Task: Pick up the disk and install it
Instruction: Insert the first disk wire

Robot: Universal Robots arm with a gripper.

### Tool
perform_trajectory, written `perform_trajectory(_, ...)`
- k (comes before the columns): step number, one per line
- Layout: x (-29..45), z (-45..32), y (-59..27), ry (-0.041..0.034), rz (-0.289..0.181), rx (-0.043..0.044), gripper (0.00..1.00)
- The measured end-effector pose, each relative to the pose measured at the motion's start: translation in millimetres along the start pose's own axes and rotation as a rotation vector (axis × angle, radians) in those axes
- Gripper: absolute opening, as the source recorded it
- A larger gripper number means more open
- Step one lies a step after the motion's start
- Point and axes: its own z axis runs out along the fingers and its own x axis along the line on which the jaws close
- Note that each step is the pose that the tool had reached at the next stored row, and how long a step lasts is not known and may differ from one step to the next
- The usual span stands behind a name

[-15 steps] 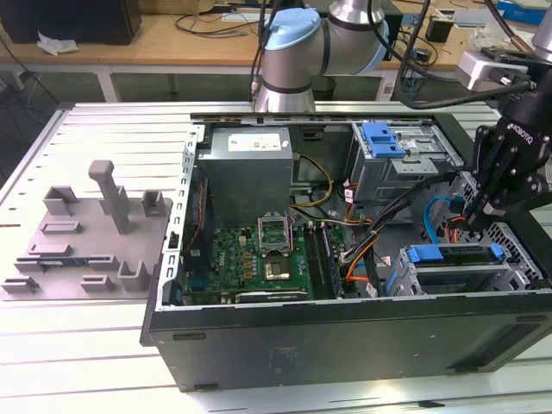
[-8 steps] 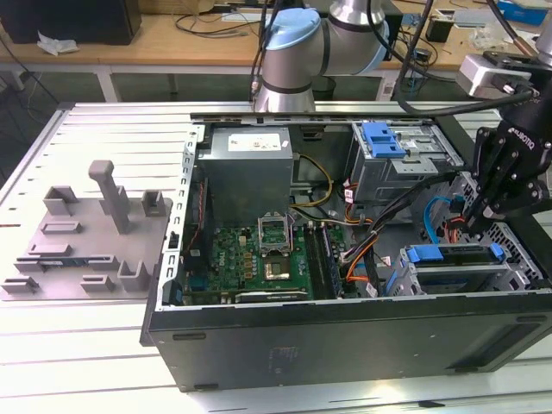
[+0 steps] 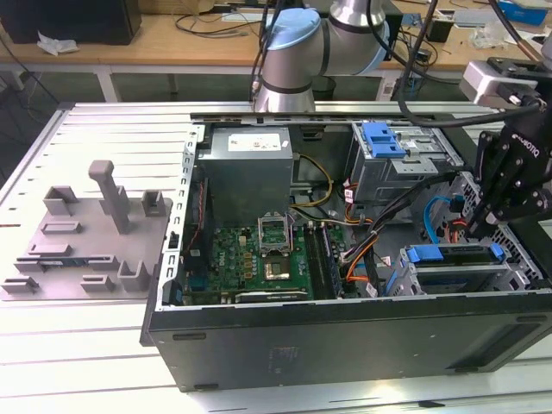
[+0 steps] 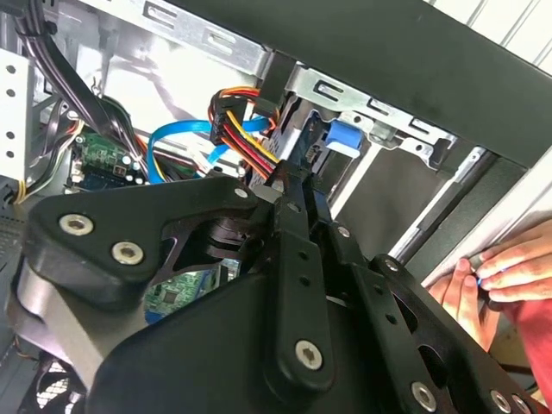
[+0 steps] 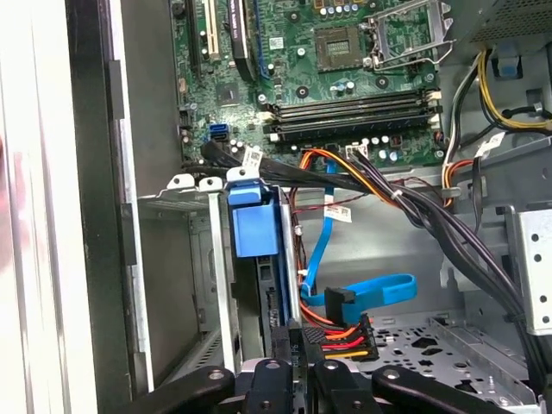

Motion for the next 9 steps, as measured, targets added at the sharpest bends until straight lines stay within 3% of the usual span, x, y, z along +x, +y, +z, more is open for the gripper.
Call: perform_trajectory(9, 11.1, 1.1, 1.7, -0.0223, -0.021, 0.0070, 0.16)
